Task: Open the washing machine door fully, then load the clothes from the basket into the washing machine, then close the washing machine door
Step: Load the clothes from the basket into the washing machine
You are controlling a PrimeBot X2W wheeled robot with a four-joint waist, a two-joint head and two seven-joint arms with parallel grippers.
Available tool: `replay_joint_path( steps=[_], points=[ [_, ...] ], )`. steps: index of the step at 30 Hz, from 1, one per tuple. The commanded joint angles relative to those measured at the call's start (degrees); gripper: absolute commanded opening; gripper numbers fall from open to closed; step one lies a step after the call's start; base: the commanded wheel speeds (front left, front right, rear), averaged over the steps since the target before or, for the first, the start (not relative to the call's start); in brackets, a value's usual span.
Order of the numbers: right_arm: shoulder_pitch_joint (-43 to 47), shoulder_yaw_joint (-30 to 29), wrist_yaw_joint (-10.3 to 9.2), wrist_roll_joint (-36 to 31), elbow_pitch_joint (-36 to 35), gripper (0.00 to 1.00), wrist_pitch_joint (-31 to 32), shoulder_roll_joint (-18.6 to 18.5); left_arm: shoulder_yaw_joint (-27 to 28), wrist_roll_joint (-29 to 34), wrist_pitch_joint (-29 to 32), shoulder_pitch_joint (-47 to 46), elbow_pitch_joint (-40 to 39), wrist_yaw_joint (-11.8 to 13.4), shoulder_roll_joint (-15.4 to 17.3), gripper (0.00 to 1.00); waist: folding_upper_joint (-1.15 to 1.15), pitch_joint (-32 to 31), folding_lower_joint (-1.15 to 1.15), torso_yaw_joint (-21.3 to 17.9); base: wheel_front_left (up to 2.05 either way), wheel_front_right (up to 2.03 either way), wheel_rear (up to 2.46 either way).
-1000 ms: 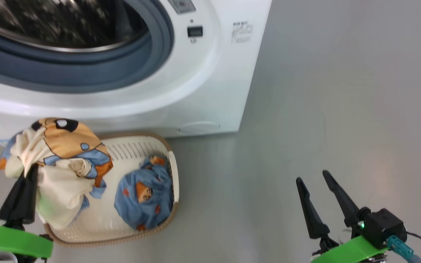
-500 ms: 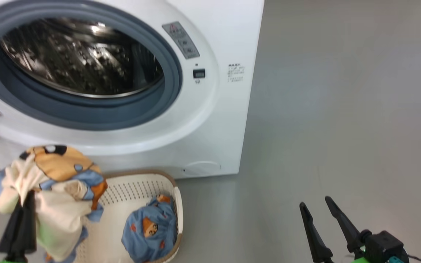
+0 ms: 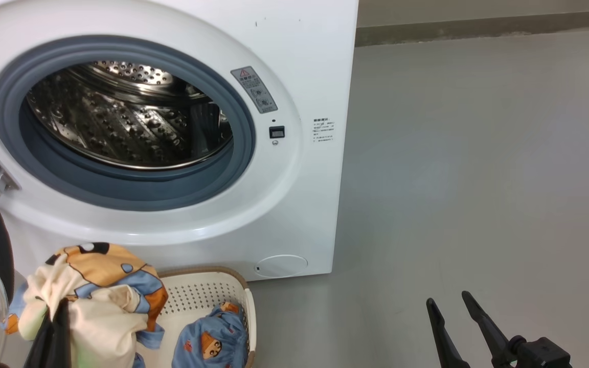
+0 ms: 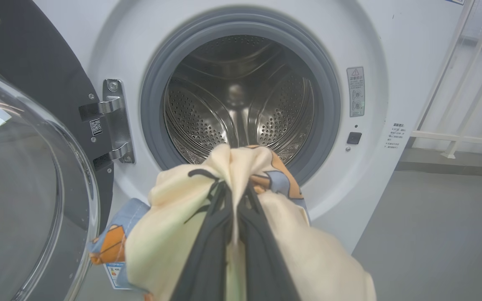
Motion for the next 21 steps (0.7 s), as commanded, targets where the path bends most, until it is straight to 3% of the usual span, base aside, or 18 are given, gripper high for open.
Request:
replay_joint_path(
  steps=[1, 21],
  points=[
    [-0.2, 1.4, 0.09, 0.0, -1.1, 1.0, -0.3, -0.2, 2.2, 0.8, -0.4, -1.1, -1.9, -0.1, 0.6, 0.0, 0.0, -0.4, 0.0, -0.1, 0.0, 0.0, 0.0],
    [-0.4, 1.0, 0.09, -0.5, -1.4, 1.0, -0.3, -0.2, 2.2, 1.1, -0.4, -1.0, -1.0, -0.1, 0.1, 0.0, 0.0, 0.1, 0.0, -0.5, 0.0, 0.0, 0.0]
  ],
)
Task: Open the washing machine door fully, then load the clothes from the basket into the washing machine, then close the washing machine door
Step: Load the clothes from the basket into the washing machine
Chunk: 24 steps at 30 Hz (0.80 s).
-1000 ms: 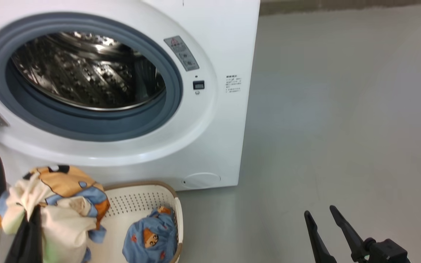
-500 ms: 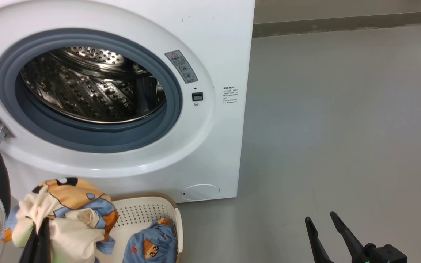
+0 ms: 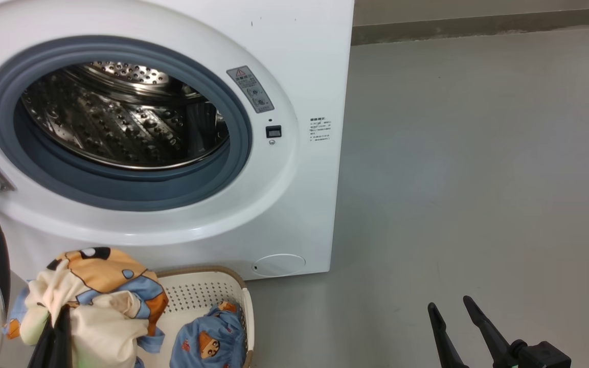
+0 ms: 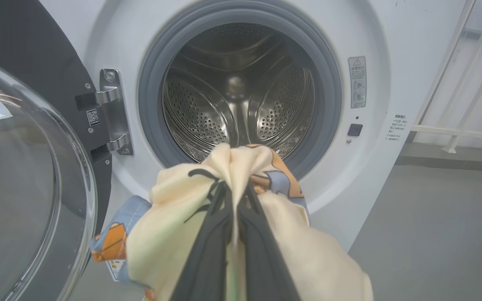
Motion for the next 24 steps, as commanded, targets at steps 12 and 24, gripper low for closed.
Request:
replay_joint_path(
  steps=[12, 24],
  points=[
    [-2.1, 1.6, 0.09, -1.0, -1.9, 1.0, -0.3, -0.2, 0.9, -0.1, -0.4, -4.1, 0.7, -0.1, 2.0, 0.0, 0.0, 2.5, 0.0, 0.0, 0.0, 0.0, 0.0],
    [-3.5, 2.4, 0.09, -1.7, -3.2, 1.0, -0.3, -0.2, -0.6, -3.2, -0.4, -11.2, 3.9, -0.1, 6.0, 0.0, 0.0, 9.9, 0.0, -1.2, 0.0, 0.0, 0.0]
  ],
)
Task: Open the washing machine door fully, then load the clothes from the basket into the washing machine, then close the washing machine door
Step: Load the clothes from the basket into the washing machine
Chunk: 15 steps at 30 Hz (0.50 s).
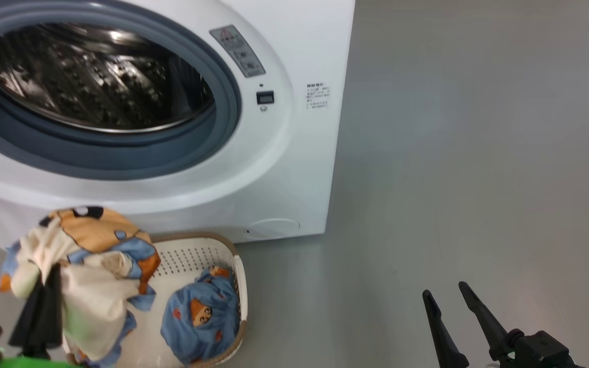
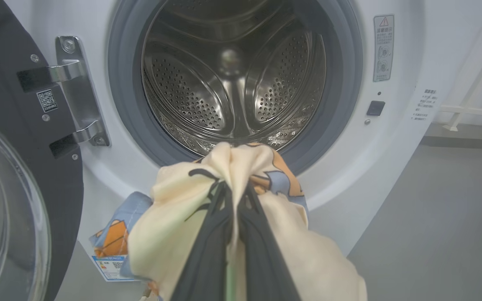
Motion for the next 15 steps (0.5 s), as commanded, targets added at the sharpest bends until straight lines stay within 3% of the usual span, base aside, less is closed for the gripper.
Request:
replay_joint_path(
  steps=[1, 15],
  points=[
    [-2.2, 1.8, 0.09, -0.8, -1.9, 1.0, -0.3, -0.2, 1.9, -0.8, -0.4, -3.9, -0.7, -0.1, 2.4, 0.0, 0.0, 3.2, 0.0, -0.7, 0.0, 0.0, 0.0],
    [-5.7, 3.7, 0.09, -0.8, -4.1, 1.0, -0.3, -0.2, 0.1, -5.0, -0.4, -16.8, 2.7, -0.1, 10.4, 0.0, 0.0, 12.4, 0.0, -3.5, 0.0, 0.0, 0.0]
  ],
)
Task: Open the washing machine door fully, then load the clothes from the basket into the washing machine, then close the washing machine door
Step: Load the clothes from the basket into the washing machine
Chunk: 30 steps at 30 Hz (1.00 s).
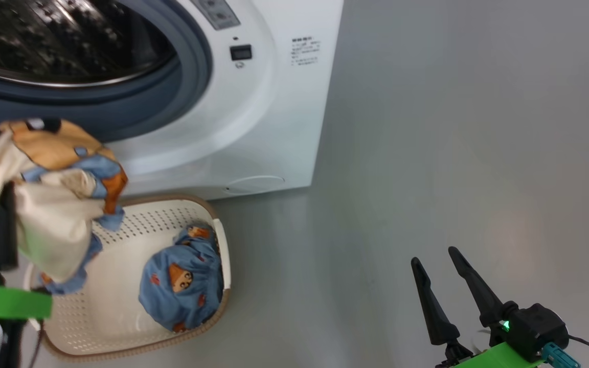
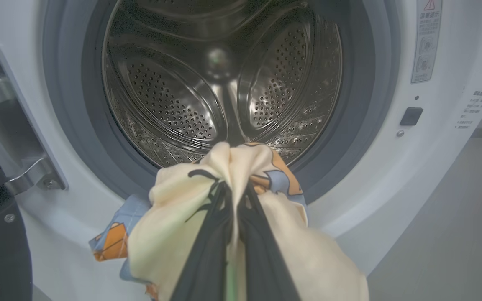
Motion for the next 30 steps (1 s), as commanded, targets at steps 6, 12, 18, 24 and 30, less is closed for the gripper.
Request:
replay_joint_path(
  steps=[6, 12, 18, 24, 30],
  points=[
    [-2.4, 2.7, 0.09, 0.8, -1.9, 1.0, -0.3, -0.2, 0.3, -1.7, -0.4, -10.0, 2.2, -0.1, 6.7, 0.0, 0.0, 4.8, 0.0, -3.3, 0.0, 0.0, 0.0],
    [-3.0, 3.3, 0.09, 1.5, -2.4, 1.0, -0.3, -0.2, -2.5, -2.9, -0.4, -16.3, 6.3, -0.1, 10.3, 0.0, 0.0, 6.7, 0.0, -4.7, 0.0, 0.0, 0.0],
    [-3.4, 3.6, 0.09, 2.1, -3.2, 1.0, -0.3, -0.2, -6.5, -4.4, -0.4, -25.3, 12.2, -0.1, 14.0, 0.0, 0.0, 9.5, 0.0, -5.7, 0.0, 0.0, 0.0],
    [-3.6, 3.8, 0.09, 2.5, -4.1, 1.0, -0.3, -0.2, -11.2, -7.5, -0.4, -34.9, 17.5, -0.1, 16.7, 0.0, 0.0, 13.1, 0.0, -6.2, 0.0, 0.0, 0.0],
    [-4.5, 4.5, 0.09, 2.8, -4.7, 1.0, -0.3, -0.2, -16.7, -10.8, 0.8, -44.0, 23.0, -0.1, 17.3, 0.0, 0.0, 16.9, 0.0, -6.5, 0.0, 0.0, 0.0]
  ],
)
